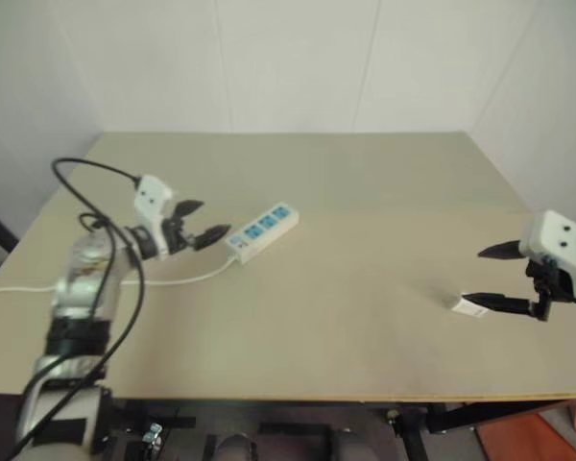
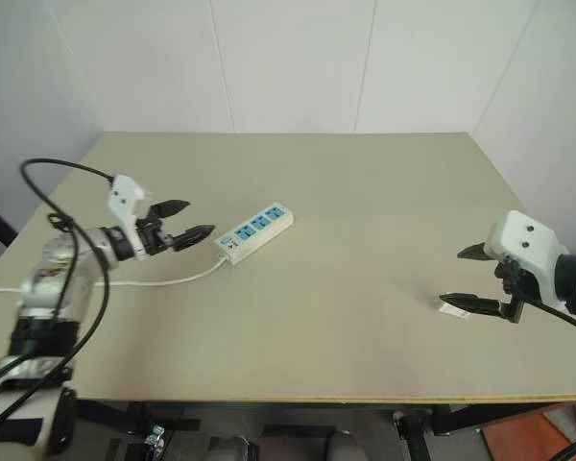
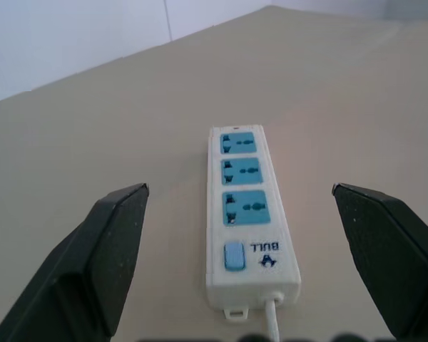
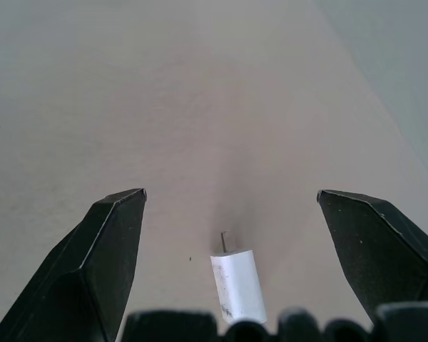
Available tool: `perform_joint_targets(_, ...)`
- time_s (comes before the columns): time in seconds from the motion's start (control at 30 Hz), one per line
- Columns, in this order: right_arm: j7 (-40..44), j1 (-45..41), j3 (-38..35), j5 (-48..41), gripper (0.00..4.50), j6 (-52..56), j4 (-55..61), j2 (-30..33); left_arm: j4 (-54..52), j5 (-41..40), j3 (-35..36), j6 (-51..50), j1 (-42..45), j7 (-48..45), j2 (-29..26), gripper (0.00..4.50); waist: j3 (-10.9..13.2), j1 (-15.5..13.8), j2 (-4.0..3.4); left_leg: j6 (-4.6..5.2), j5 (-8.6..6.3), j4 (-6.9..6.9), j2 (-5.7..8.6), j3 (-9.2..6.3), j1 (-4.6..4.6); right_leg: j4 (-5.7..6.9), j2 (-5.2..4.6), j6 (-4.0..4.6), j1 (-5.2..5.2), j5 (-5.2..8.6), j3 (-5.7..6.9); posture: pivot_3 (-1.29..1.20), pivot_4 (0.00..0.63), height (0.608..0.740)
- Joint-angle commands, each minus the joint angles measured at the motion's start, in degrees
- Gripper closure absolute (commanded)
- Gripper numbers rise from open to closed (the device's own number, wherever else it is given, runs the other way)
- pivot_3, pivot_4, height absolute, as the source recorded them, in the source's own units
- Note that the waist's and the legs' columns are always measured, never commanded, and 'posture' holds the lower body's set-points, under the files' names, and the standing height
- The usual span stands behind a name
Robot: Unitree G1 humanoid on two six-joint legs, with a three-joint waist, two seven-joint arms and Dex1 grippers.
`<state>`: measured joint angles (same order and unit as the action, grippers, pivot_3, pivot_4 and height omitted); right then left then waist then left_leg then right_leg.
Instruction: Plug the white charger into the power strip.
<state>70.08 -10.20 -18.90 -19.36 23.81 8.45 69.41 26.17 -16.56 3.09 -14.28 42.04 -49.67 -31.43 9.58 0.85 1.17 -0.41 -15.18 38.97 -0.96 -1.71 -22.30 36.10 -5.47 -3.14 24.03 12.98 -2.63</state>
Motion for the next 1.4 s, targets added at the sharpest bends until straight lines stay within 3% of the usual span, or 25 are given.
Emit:
perform_joint_targets(0.03, -0.15, -0.08, -3.06, -1.17, 0.00, 0.75, 1.99, 0.97, 13.78, 4.69, -1.72, 9.51, 5.26, 2.28, 4.21, 0.02, -0.01, -0.03, 0.01, 0.00, 0.00, 0.00, 0.00, 0.00, 0.02, 0.03, 0.00, 0.00, -0.03, 0.00, 0.00, 0.00, 0.150, 0.740)
perform_joint_targets(0.17, 0.16, 1.77, -5.82, -1.85, 0.00, 2.16, 4.05, 0.90, 28.35, 8.56, -2.89, 17.30, 10.27, 3.54, 7.87, 0.02, 0.01, 0.08, 0.03, 0.01, 0.00, 0.00, 0.01, -0.02, -0.03, 0.01, 0.00, 0.00, 0.03, 0.00, 0.00, 0.00, 0.150, 0.740)
perform_joint_targets(0.3, -0.14, 3.89, -8.23, -2.36, 0.00, 3.49, 5.97, 0.65, 36.01, 11.19, -3.24, 21.62, 12.85, 4.75, 9.76, 0.02, 0.01, -0.04, 0.04, 0.01, 0.00, 0.01, 0.02, -0.02, -0.05, 0.02, -0.01, -0.01, 0.04, 0.00, 0.00, 0.00, 0.150, 0.740)
perform_joint_targets(0.63, -1.38, 6.04, -10.26, -3.54, 0.00, 5.79, 9.21, -0.12, 43.47, 14.89, -3.30, 23.80, 13.80, 5.55, 11.89, 0.02, -0.01, -0.16, 0.04, 0.01, 0.00, 0.03, 0.04, -0.04, 0.02, 0.05, -0.01, -0.04, -0.05, -0.01, 0.01, 0.00, 0.150, 0.740)
perform_joint_targets(0.8, -2.21, 5.09, -9.05, -4.01, 0.00, 6.00, 9.36, -0.23, 44.08, 14.91, -2.71, 24.10, 13.52, 3.02, 12.47, 1.17, -0.02, -0.20, 0.04, 0.01, 0.00, 0.03, 0.05, -0.05, 0.02, 0.03, -0.02, -0.04, -0.07, -0.01, 0.01, 0.00, 0.150, 0.740)
perform_joint_targets(0.93, -2.43, 4.35, -8.15, -4.28, 0.00, 5.57, 8.82, 0.09, 42.82, 14.56, -2.52, 25.02, 13.63, -0.24, 13.09, 1.18, -0.03, -0.35, 0.03, 0.01, 0.00, 0.03, 0.05, -0.05, 0.02, 0.04, -0.03, -0.04, -0.08, -0.01, 0.01, 0.00, 0.150, 0.740)
perform_joint_targets(1.4, -1.63, 2.00, -5.63, -3.35, 0.00, 3.74, 6.09, 0.99, 27.60, 13.14, -6.52, 25.02, 8.06, -27.67, 11.71, 1.18, -0.03, -0.41, 0.03, 0.01, 0.00, 0.06, 0.05, -0.05, -0.05, 0.04, -0.02, -0.04, -0.02, -0.01, 0.02, 0.00, 0.150, 0.740)
